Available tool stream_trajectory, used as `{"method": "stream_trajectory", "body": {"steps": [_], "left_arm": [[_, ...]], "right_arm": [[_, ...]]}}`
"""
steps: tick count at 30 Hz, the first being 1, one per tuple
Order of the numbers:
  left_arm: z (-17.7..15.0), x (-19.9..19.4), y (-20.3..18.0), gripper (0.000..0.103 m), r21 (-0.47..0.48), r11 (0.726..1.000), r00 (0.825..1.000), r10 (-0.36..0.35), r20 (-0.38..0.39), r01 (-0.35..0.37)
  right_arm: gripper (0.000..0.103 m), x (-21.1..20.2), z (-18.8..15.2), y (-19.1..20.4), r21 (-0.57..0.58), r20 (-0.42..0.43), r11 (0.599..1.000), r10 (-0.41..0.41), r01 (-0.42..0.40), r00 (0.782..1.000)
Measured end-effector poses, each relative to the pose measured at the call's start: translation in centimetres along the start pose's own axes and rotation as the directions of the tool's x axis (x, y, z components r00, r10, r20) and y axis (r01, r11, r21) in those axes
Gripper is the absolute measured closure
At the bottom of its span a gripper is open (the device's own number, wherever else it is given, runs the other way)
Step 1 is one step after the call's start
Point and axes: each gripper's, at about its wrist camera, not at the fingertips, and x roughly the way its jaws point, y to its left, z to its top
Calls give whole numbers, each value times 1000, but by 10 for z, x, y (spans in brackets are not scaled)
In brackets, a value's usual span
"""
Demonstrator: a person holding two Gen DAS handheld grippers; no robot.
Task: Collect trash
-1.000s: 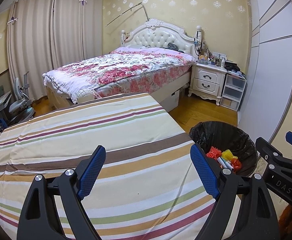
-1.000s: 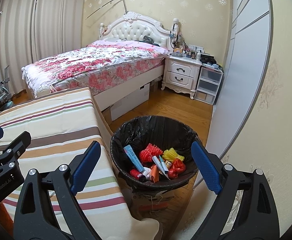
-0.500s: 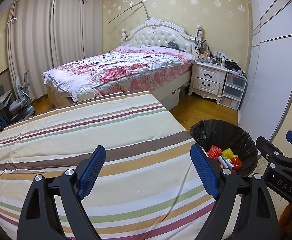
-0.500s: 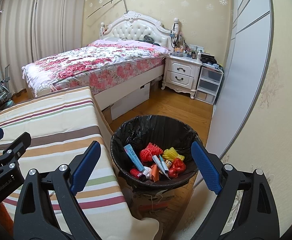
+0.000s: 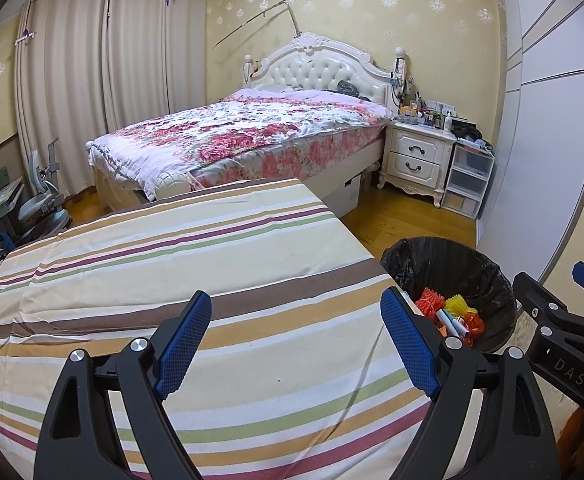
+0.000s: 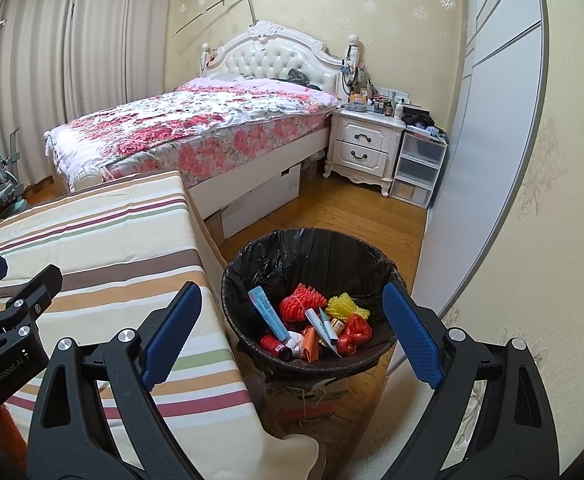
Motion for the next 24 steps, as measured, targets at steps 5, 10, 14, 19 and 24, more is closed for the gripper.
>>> {"method": "stream_trajectory", "body": {"steps": [5,10,14,19,24], "left_arm": [[-2,-1,0,19,-2,1000,1000,0,-4,0],[-2,0,1,19,-2,1000,1000,0,-4,0],[-4,0,1,19,-3,1000,1000,1,-8,-1],[-5,0,1,19,-3,1000,1000,1,-8,-1],[-4,0,1,19,-3,1000,1000,1,-9,-1]], "right_arm": [[13,1,0,0,-1,1,1000,0,0,1000],[13,0,-2,1,-4,-3,1000,1,-1,1000],[13,1,-2,2,-4,-4,1000,1,-2,1000],[13,2,-5,3,-6,-11,1000,4,-4,1000],[13,2,-5,3,-7,-13,1000,6,-6,1000]]}}
